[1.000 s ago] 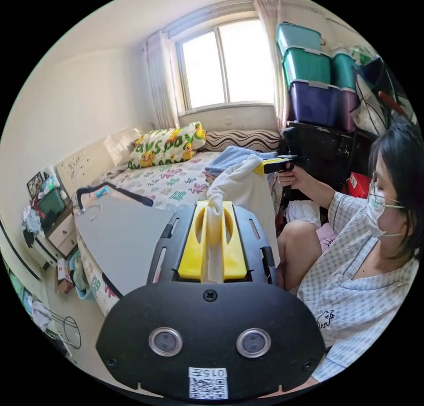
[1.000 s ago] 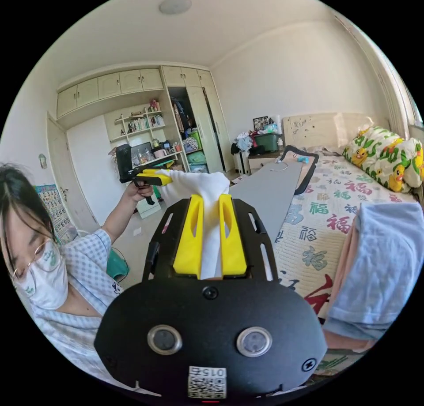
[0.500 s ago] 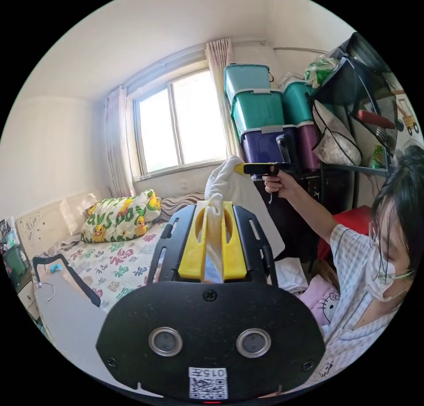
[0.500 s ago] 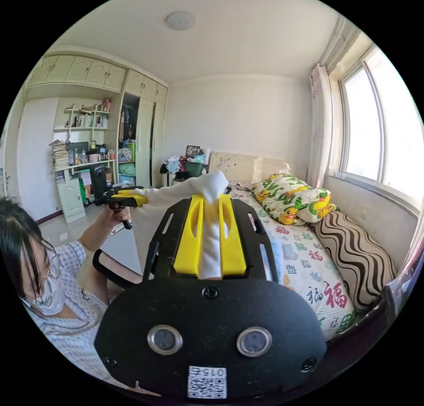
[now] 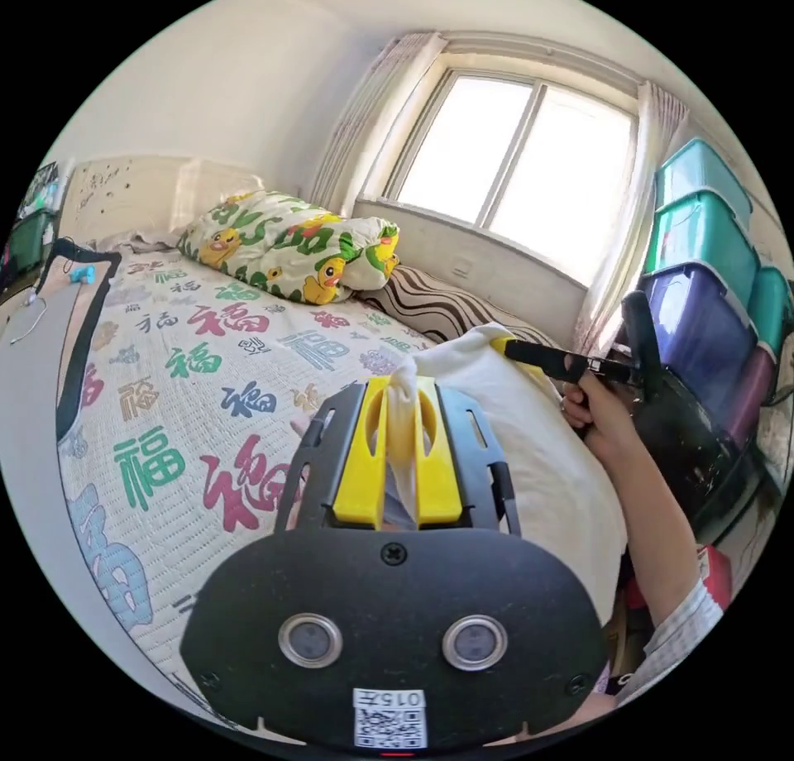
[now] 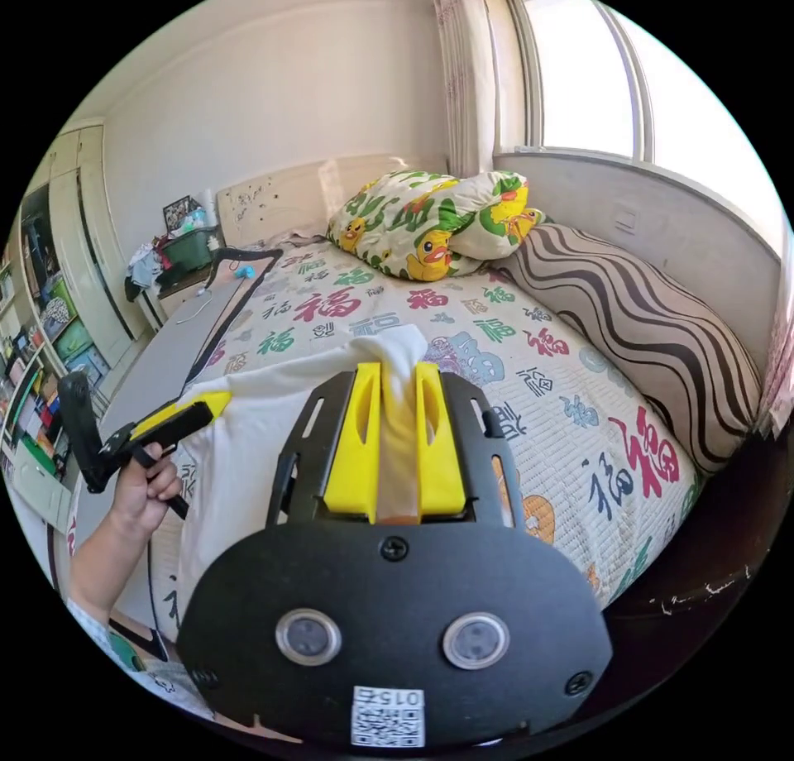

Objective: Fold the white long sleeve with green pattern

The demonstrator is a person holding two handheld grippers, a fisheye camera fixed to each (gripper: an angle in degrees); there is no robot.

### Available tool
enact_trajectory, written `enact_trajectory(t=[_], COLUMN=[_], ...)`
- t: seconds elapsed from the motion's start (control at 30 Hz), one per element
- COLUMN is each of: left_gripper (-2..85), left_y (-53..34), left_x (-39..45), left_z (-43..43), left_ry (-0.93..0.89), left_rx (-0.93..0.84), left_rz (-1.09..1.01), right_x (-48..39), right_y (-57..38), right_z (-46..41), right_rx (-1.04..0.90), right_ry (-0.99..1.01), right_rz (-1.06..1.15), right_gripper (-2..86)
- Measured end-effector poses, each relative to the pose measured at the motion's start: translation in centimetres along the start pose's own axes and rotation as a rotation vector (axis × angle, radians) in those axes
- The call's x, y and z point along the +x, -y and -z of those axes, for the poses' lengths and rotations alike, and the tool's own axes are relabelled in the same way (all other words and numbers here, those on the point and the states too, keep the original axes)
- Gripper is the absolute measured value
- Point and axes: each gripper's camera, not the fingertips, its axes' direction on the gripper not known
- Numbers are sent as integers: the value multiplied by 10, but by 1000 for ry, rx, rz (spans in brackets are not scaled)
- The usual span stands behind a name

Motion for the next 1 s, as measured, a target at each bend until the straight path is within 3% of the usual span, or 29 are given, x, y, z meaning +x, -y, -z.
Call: enact_trajectory(t=[0.13, 0.3, 0.37, 0.43, 0.5, 0.63, 0.73, 0.8, 0.87, 1.0], left_gripper=[49, 56, 59, 61, 55, 51, 51, 50, 50, 55], left_y=[2, 16, 29, 38, 39, 17, -25, -58, -75, -94], left_x=[-25, -28, -10, 8, 34, 96, 168, 233, 286, 408], left_z=[-18, -4, 18, 48, 99, 170, 208, 214, 206, 164], left_ry=[-98, -180, -110, -5, 60, 43, -22, -151, -254, -461], left_rx=[12, 38, 48, 62, 136, 282, 436, 481, 452, 188], left_rz=[66, 204, 164, 119, 63, -36, -100, -180, -251, -392], right_x=[61, 189, 258, 293, 307, 262, 232, 226, 239, 272], right_y=[16, 1, -38, -73, -91, -122, -203, -258, -326, -409], right_z=[13, 18, 33, 58, 91, 156, 179, 180, 168, 139], right_rx=[13, 168, 454, 736, 823, 522, 425, 340, 217, -19], right_ry=[173, 668, 820, 874, 752, 273, -56, -225, -373, -441], right_rz=[-52, -301, -566, -637, -575, -69, 42, 50, -94, -395], right_gripper=[73, 60, 25, 8, 1, -4, -5, -3, 2, 69])
